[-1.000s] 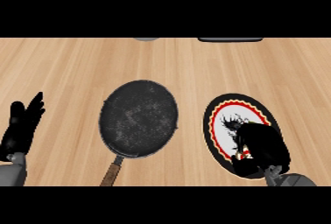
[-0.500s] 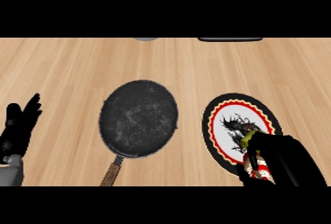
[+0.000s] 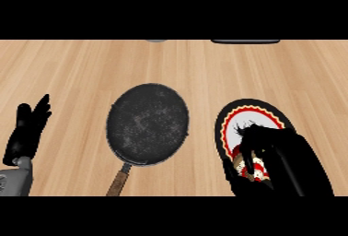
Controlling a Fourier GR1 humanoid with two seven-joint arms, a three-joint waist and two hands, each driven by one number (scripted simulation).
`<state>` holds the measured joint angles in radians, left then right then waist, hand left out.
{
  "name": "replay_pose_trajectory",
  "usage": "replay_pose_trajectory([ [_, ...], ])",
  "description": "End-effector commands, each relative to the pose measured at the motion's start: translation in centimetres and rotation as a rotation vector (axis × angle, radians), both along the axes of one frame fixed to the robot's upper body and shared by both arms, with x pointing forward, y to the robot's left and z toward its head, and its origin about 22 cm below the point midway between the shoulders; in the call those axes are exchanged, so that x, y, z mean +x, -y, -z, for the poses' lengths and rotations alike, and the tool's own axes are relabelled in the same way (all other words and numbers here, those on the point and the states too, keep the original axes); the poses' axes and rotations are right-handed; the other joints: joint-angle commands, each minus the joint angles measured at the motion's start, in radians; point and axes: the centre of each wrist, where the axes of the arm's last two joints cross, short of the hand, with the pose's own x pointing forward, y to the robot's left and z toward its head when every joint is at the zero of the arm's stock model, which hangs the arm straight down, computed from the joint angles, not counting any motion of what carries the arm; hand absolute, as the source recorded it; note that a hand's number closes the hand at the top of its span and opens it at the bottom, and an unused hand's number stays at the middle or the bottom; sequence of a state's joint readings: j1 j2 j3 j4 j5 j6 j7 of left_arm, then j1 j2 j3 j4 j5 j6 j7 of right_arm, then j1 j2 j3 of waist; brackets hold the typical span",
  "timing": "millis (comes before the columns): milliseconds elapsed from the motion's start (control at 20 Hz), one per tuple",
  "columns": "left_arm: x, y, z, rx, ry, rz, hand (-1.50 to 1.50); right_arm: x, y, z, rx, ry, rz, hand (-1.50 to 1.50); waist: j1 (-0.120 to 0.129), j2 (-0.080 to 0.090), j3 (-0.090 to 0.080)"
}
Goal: Pick the cupcake from the plate and place it in the pan
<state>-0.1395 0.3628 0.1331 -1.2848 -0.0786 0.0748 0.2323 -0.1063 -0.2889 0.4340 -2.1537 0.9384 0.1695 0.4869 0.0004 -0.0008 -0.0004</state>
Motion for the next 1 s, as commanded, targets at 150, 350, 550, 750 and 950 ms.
replay_pose_trajectory([
  [150,-1.0,-2.0,-0.6,-0.013,0.007,-0.004,0.0,3.1,-6.7,-0.5,0.125,-0.033,-0.023,1.5,0.012,0.002,0.0],
  [350,-1.0,-0.5,0.3,-0.015,-0.006,0.019,0.0,7.3,-9.1,1.1,0.195,-0.079,0.004,1.5,0.021,0.005,0.0],
  [550,-0.7,0.7,0.7,0.004,0.0,0.02,0.0,9.8,-11.7,3.6,0.217,-0.112,0.023,1.5,0.026,0.006,0.0],
  [750,0.0,-1.0,0.2,0.013,0.021,0.025,0.0,13.8,-11.8,4.9,0.236,-0.15,0.025,1.5,0.023,0.009,0.0],
  [950,1.9,1.2,-1.4,-0.007,0.007,0.032,0.0,15.6,-14.1,6.4,0.228,-0.182,0.049,1.5,0.042,0.012,0.001],
])
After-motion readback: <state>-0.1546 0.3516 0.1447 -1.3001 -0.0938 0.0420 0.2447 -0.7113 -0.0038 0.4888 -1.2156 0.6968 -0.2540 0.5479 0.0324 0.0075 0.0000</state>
